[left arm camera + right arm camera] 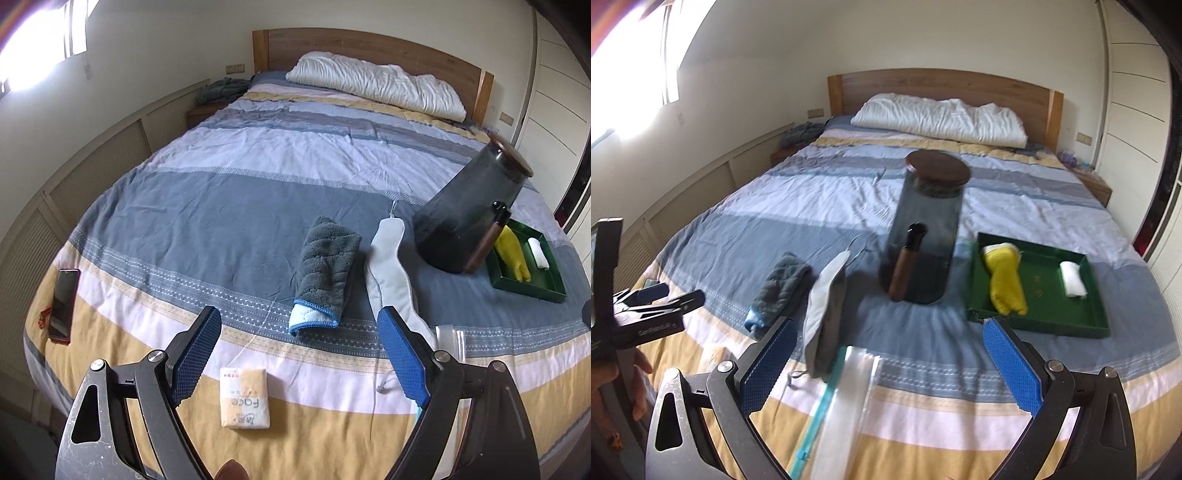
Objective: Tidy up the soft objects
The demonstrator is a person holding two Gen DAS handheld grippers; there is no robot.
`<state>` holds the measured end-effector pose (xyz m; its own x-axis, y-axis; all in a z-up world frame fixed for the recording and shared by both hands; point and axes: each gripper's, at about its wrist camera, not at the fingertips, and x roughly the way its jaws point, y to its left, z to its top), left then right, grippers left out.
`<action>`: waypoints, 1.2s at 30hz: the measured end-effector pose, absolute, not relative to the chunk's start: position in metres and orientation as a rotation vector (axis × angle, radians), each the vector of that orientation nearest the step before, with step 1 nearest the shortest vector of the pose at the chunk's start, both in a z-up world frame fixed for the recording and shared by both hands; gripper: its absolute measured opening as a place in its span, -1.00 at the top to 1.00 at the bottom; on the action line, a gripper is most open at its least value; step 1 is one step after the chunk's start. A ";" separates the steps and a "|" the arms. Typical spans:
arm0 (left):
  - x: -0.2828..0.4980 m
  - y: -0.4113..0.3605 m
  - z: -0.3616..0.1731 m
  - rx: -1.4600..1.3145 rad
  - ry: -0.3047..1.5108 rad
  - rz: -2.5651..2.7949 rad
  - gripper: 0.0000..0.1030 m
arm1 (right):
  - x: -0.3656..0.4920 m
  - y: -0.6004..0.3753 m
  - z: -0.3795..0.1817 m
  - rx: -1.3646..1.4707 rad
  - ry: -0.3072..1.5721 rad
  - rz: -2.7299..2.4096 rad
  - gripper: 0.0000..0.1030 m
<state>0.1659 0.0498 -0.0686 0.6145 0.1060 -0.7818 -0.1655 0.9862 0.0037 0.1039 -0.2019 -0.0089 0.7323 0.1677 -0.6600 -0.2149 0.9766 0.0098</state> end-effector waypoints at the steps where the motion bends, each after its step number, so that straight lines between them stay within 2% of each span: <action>1: 0.170 0.050 -0.072 -0.072 0.902 0.145 -0.60 | 0.108 -0.198 -0.012 -0.070 0.724 0.214 -1.00; 14: 0.220 0.048 -0.113 0.000 0.992 0.068 -0.60 | 0.169 -0.148 -0.057 -0.089 0.784 0.255 -1.00; 36: 0.297 0.043 -0.179 0.057 1.150 0.006 -0.60 | 0.228 -0.128 -0.105 -0.095 0.845 0.270 -1.00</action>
